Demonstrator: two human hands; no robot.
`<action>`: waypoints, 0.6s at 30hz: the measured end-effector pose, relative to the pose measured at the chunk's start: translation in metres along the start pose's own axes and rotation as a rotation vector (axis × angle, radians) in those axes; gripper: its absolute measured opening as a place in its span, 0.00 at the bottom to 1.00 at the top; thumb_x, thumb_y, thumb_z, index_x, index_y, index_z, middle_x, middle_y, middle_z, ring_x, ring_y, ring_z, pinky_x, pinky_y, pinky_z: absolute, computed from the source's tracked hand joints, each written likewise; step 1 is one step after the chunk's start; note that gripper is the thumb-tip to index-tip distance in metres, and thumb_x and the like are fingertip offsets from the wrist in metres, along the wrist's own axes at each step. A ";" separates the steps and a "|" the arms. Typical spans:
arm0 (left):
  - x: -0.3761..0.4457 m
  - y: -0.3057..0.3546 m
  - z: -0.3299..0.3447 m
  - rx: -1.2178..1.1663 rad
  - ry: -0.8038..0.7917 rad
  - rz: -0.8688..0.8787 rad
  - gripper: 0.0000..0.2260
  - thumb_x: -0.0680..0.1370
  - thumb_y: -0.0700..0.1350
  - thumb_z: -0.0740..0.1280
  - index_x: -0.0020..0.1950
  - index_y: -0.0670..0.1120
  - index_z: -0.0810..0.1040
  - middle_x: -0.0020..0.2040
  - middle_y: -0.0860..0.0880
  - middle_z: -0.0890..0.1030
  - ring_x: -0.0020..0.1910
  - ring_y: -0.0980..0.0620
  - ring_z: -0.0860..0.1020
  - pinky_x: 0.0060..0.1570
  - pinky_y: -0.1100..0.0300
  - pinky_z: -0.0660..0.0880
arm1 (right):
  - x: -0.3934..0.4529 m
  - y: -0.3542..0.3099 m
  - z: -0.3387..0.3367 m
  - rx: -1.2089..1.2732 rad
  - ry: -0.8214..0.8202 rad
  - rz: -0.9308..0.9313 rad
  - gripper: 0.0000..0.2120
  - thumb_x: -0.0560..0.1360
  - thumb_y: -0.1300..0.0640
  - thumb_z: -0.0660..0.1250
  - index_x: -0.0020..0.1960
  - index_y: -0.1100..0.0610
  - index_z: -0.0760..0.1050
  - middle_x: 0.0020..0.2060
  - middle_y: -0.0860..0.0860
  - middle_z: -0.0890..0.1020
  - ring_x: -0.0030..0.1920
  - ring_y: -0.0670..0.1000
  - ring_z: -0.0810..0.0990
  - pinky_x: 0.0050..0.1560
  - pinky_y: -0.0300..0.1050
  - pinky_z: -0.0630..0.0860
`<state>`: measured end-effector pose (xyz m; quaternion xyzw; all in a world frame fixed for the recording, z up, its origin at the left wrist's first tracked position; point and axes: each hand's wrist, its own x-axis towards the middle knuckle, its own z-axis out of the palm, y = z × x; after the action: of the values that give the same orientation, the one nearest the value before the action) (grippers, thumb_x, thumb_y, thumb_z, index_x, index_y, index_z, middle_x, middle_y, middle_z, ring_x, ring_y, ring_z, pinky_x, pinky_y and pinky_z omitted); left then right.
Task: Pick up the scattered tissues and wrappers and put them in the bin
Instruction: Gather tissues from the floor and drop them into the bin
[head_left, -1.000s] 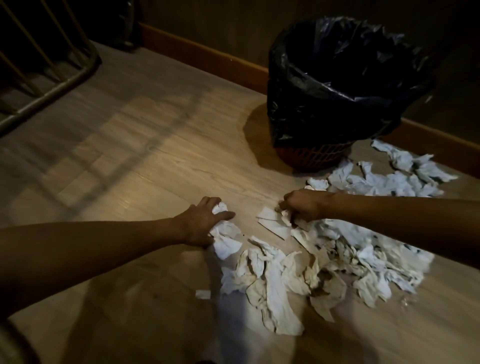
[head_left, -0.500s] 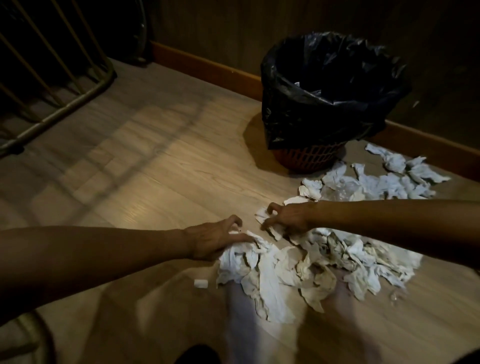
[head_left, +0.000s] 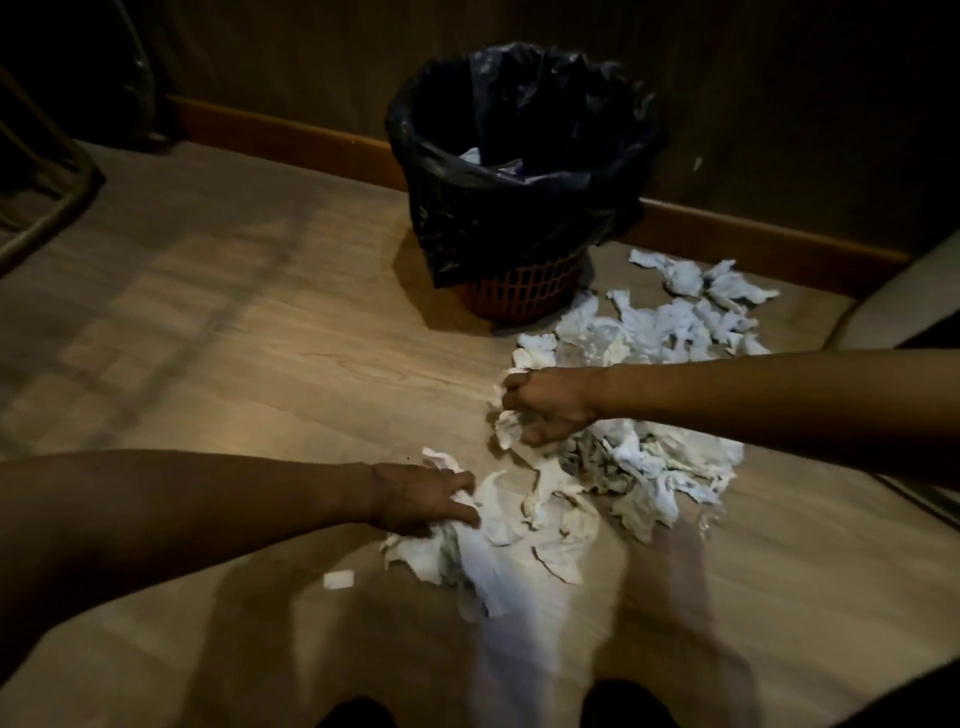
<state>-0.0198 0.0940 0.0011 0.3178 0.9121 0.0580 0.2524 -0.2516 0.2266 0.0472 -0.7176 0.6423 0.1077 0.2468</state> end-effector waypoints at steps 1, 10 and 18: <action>0.000 -0.003 -0.001 -0.030 0.003 -0.035 0.22 0.77 0.46 0.68 0.70 0.51 0.68 0.67 0.41 0.68 0.60 0.38 0.73 0.56 0.50 0.74 | -0.006 0.000 0.007 0.000 0.004 0.001 0.26 0.70 0.42 0.72 0.58 0.61 0.74 0.52 0.56 0.74 0.49 0.58 0.76 0.50 0.48 0.76; -0.032 -0.004 -0.028 -0.291 -0.014 -0.368 0.19 0.76 0.44 0.70 0.66 0.45 0.75 0.62 0.40 0.73 0.57 0.38 0.76 0.56 0.51 0.74 | -0.026 -0.015 0.054 -0.108 -0.179 -0.128 0.26 0.72 0.49 0.73 0.67 0.52 0.71 0.58 0.56 0.70 0.50 0.58 0.76 0.53 0.50 0.77; -0.071 -0.019 -0.072 -0.228 0.083 -0.581 0.19 0.75 0.47 0.71 0.65 0.47 0.76 0.58 0.42 0.76 0.54 0.41 0.77 0.50 0.55 0.72 | -0.004 -0.027 -0.006 -0.169 -0.116 -0.064 0.14 0.74 0.54 0.70 0.55 0.62 0.79 0.50 0.61 0.81 0.50 0.62 0.79 0.45 0.45 0.68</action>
<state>-0.0188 0.0393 0.0885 0.0108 0.9619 0.0985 0.2548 -0.2266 0.2284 0.0599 -0.7485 0.5922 0.1949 0.2258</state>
